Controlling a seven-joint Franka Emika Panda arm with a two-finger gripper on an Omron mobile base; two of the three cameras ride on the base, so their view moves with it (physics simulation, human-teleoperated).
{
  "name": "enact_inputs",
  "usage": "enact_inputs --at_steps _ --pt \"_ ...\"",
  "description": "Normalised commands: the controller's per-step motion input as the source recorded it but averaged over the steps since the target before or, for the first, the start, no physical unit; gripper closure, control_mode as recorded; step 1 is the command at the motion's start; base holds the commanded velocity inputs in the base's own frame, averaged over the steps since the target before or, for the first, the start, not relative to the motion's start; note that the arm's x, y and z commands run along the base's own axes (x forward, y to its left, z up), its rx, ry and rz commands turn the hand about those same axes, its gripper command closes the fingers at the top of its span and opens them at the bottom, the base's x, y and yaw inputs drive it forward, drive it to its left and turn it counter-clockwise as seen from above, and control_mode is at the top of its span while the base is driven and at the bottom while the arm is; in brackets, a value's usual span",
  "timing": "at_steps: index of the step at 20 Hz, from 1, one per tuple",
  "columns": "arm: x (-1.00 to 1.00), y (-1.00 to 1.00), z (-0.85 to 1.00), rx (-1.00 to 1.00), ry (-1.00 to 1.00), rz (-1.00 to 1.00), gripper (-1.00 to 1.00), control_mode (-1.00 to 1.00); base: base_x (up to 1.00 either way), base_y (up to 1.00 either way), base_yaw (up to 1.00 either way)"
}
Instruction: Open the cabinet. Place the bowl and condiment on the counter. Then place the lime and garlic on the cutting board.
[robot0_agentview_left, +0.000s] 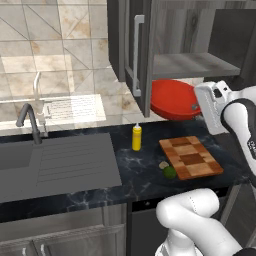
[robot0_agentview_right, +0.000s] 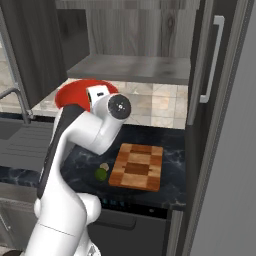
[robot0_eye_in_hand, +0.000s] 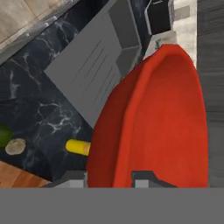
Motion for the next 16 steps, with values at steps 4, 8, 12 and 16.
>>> enact_inputs --at_steps 4,8,12,16 --pt "0.0 0.07 -0.18 0.0 0.06 0.15 1.0 -1.0 0.0 0.0 0.0" --pt "0.0 0.09 -0.19 0.0 0.06 0.14 1.0 -1.0 0.0 0.0 0.0" --pt "0.0 0.1 -0.23 0.0 0.03 0.12 1.0 -1.0 0.0 0.0 0.0" --pt "0.0 0.12 -0.26 0.0 0.0 0.12 1.0 -1.0 0.0 0.0 0.0"
